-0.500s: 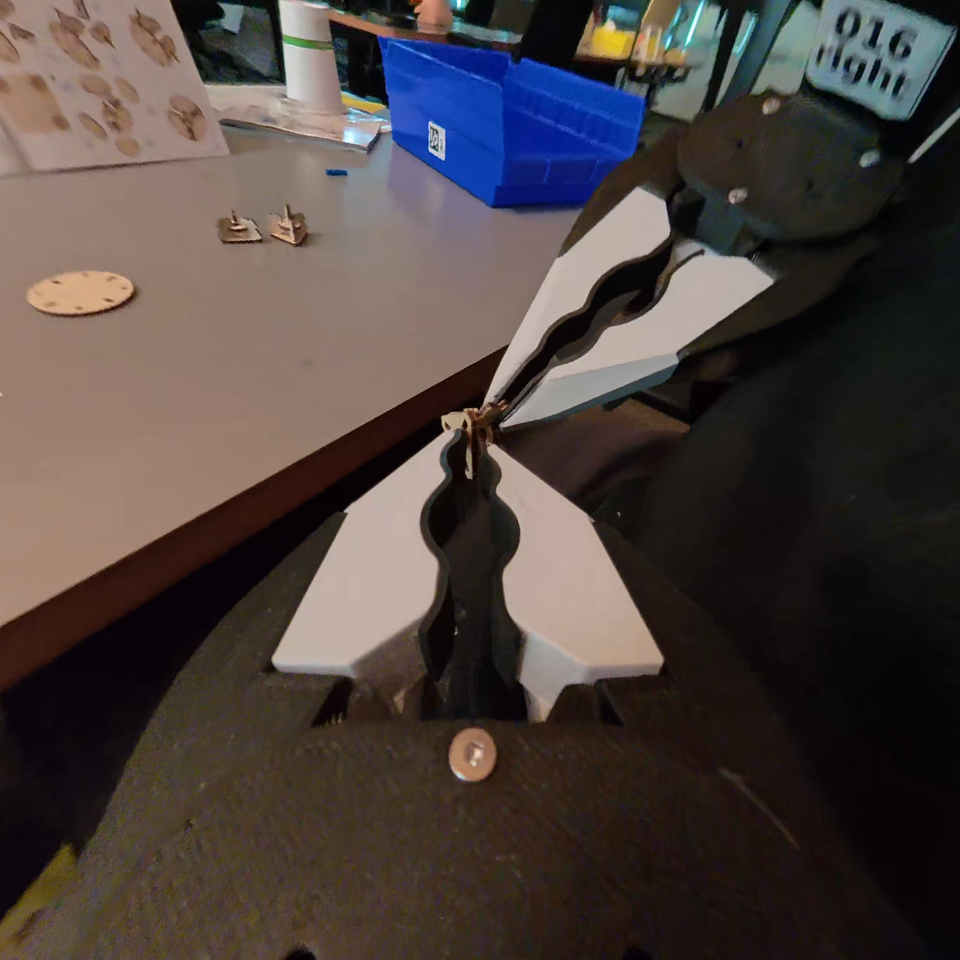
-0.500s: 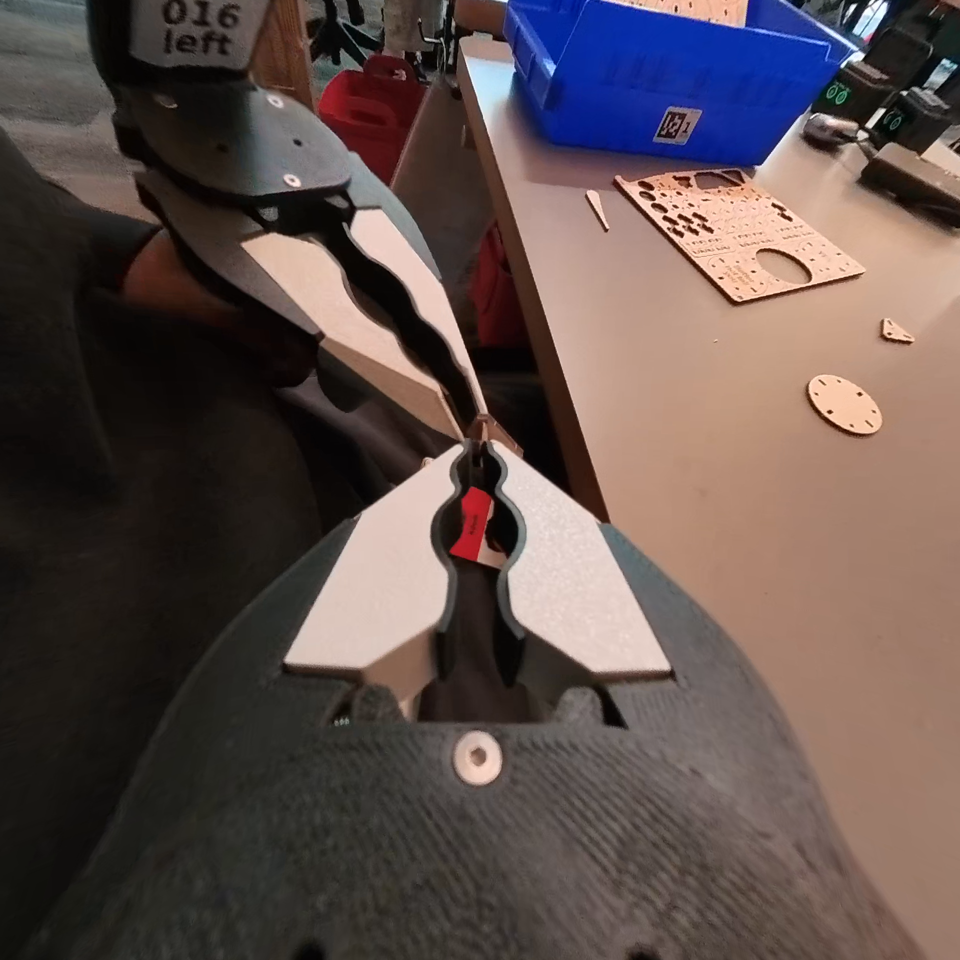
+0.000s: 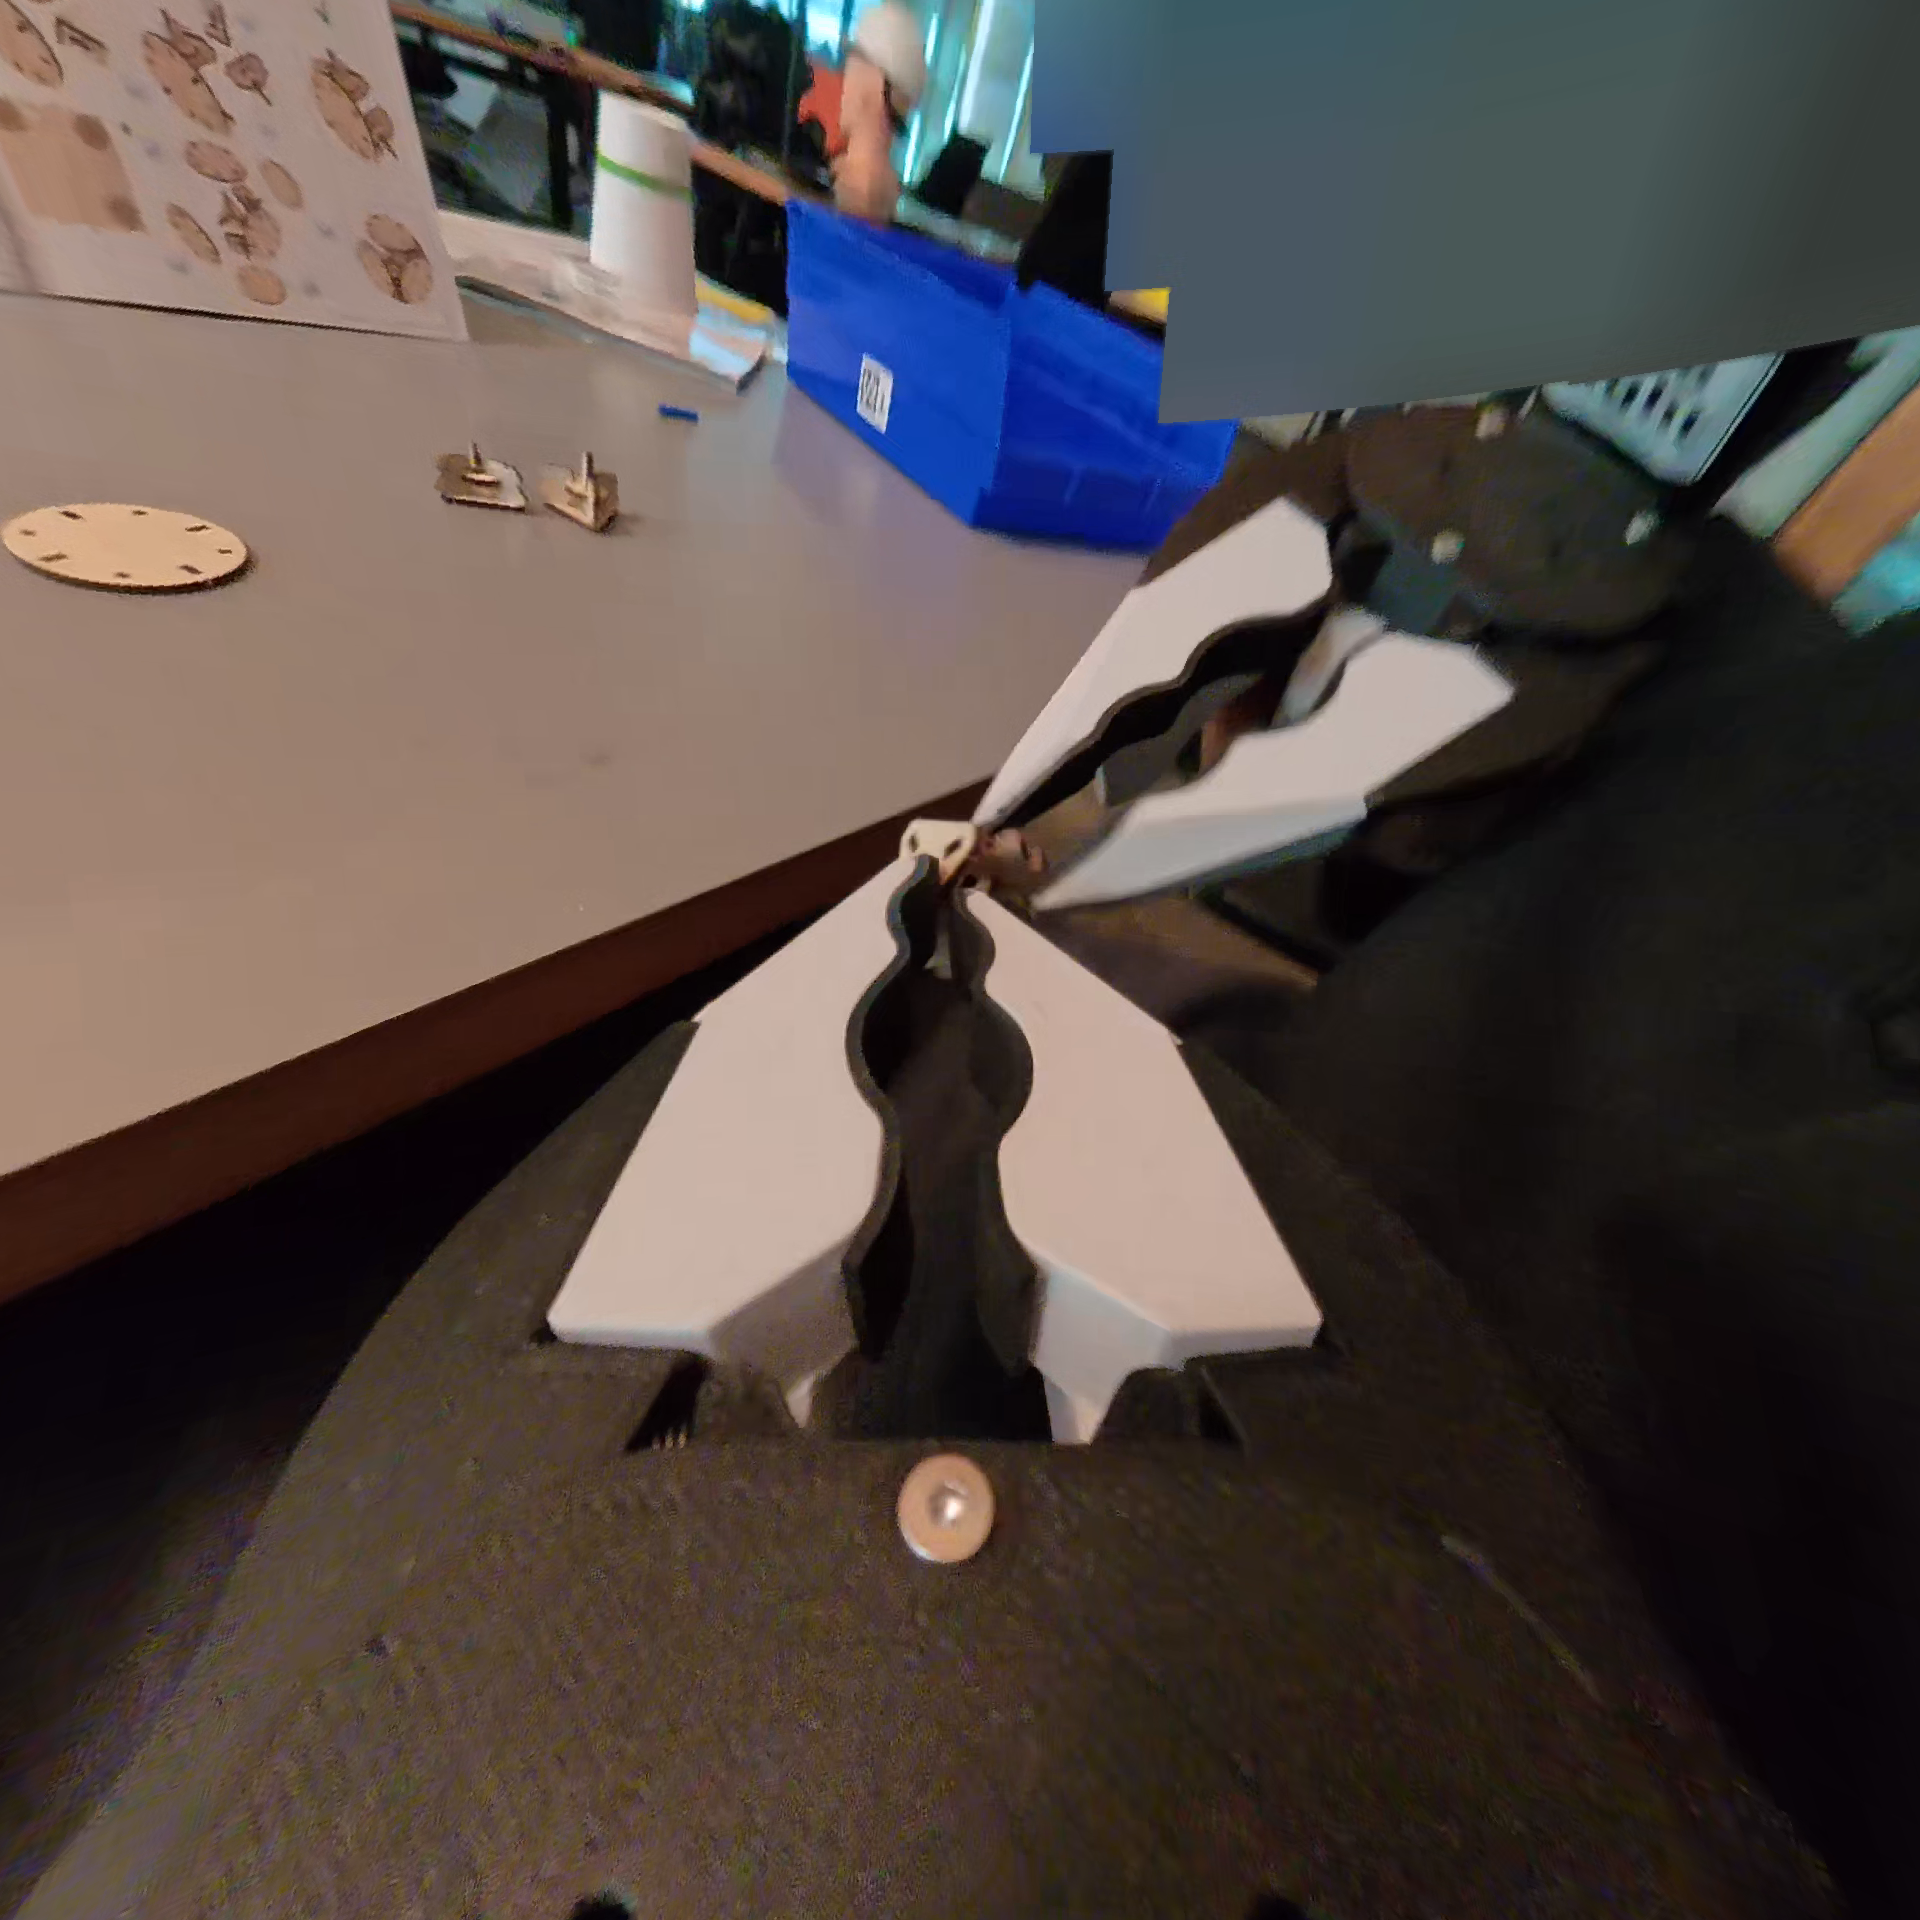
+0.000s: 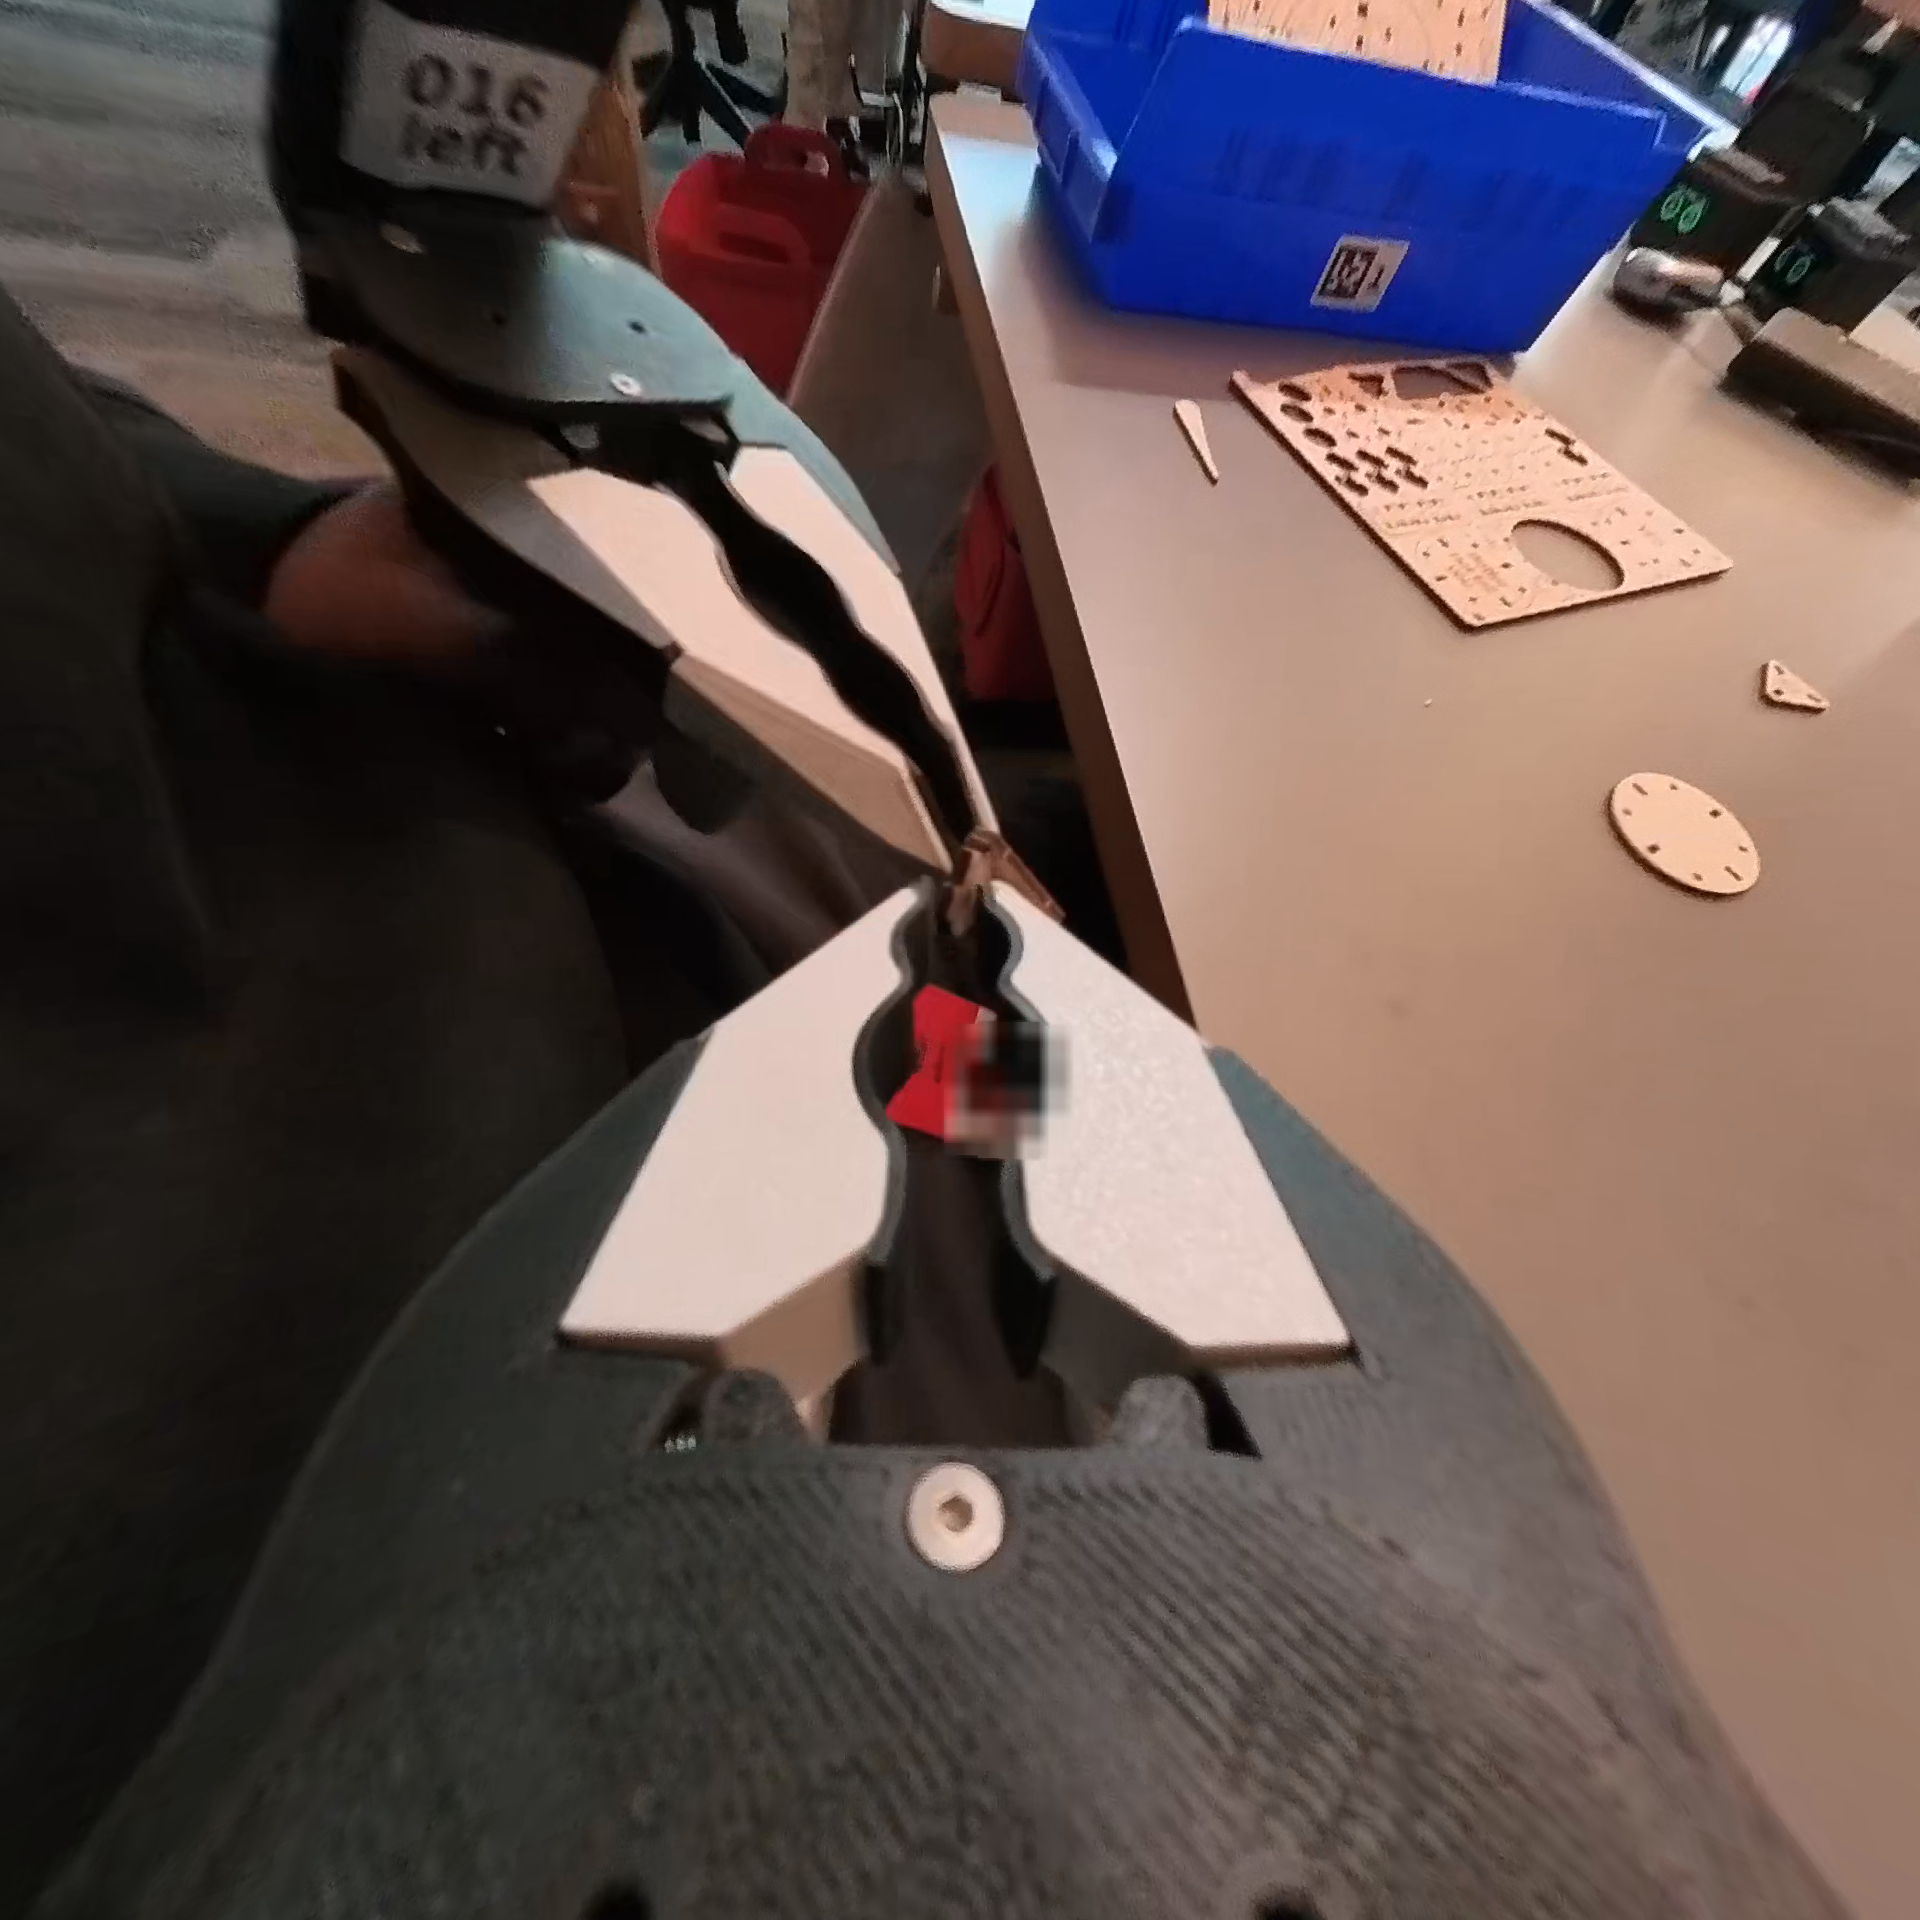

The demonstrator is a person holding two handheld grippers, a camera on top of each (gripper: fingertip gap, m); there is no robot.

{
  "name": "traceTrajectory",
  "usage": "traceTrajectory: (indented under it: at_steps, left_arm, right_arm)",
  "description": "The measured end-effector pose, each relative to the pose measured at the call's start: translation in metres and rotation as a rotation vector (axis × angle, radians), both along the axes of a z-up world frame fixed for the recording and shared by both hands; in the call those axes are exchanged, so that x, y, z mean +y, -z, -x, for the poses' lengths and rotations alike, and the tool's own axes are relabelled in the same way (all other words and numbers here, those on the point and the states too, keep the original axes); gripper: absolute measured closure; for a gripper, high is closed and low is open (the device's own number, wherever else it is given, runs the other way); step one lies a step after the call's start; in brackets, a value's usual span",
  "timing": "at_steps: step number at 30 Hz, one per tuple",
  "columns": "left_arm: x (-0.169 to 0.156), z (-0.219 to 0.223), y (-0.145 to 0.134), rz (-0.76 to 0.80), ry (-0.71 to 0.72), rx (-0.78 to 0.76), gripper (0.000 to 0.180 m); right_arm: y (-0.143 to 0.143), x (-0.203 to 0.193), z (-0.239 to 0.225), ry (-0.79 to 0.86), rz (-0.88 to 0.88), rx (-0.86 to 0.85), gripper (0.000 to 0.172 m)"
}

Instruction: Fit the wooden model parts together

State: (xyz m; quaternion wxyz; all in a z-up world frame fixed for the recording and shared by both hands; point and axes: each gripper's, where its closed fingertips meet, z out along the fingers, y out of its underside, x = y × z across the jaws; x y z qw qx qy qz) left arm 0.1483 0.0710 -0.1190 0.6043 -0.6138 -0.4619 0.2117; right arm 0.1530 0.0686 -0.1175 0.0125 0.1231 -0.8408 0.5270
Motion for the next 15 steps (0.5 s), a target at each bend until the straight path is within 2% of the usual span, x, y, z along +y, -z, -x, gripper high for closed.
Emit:
traceTrajectory:
  at_steps: [2,4,10,12,15]
  left_arm:
    - [-0.009,0.002,-0.009,-0.121,-0.009,0.014,0.18]
    - [-0.015,0.002,-0.018,-0.233,0.002,0.034,0.18]
    - [-0.014,-0.005,-0.045,-0.591,0.131,0.107,0.18]
    - [-0.012,-0.005,-0.051,-0.728,0.189,0.106,0.18]
    - [-0.015,-0.005,-0.056,-0.894,0.259,0.086,0.18]
  right_arm:
    - [-0.004,-0.002,0.005,0.028,0.029,-0.019,0.142]
    - [-0.01,-0.002,0.009,0.028,0.077,-0.072,0.13]
    - [-0.044,-0.001,0.006,-0.1,0.34,-0.525,0.12]
    - [-0.05,-0.002,0.008,-0.138,0.418,-0.59,0.123]
    - [-0.055,0.0,0.002,-0.228,0.483,-0.592,0.132]
